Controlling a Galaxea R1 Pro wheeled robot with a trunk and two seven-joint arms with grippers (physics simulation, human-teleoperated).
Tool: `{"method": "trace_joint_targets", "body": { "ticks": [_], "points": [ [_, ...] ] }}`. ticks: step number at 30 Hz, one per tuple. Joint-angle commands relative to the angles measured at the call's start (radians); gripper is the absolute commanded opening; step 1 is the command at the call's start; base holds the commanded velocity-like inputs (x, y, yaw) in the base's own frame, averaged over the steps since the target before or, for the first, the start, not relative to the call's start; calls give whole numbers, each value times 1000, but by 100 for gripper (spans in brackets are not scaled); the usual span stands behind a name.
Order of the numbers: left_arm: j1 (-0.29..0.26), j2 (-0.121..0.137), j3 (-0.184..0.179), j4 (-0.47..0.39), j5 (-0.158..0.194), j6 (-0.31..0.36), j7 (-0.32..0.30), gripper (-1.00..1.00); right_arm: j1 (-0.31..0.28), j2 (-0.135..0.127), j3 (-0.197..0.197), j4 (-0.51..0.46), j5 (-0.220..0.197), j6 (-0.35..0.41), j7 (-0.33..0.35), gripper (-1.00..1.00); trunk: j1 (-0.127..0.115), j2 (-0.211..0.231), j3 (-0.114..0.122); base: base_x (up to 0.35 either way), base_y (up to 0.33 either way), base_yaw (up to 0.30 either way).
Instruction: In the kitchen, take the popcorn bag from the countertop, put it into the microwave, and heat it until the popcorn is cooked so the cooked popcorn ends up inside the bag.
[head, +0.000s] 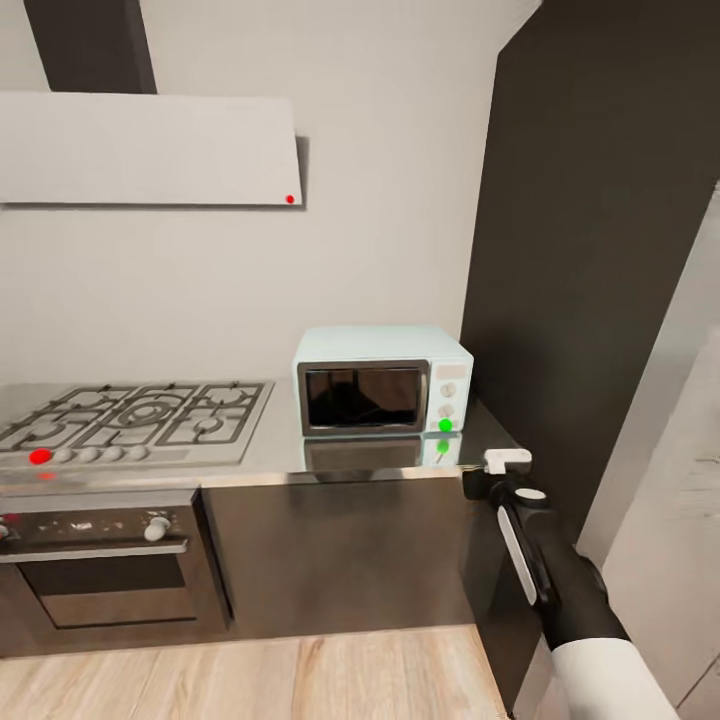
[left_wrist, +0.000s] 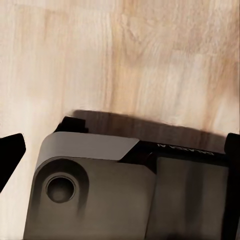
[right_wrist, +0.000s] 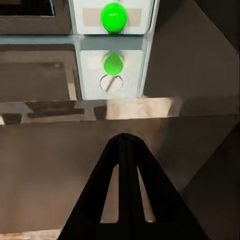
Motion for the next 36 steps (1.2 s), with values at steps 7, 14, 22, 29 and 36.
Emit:
{"method": "trace_joint_targets", "body": {
  "ticks": [7, 14, 22, 29, 36],
  "points": [
    [-1, 2, -7, 1, 11, -4, 2, 100, 8, 6, 0, 293, 9, -49, -2, -100, -1, -1, -1, -331, 0, 0],
    [-1, 3, -7, 2, 13, -4, 2, 100, 9, -10, 1, 876, 18, -335, -10, -100, -1, -1, -1, -115, 0, 0],
    [-1, 3, -8, 2, 13, -3, 1, 100, 10, -64, 3, 1247, 14, -615, 0, -100, -1, -1, -1, -2, 0, 0],
    [-1, 4, -8, 2, 13, -3, 1, 100, 211, -70, 1, 1251, 8, -645, 1, -100, -1, -1, -1, 0, 0, 0],
    [-1, 49, -13, -8, -3, -3, 15, 100, 333, -24, -3, 1248, 21, -690, -27, -100, -1, -1, -1, 0, 0, 0]
  ]
}}
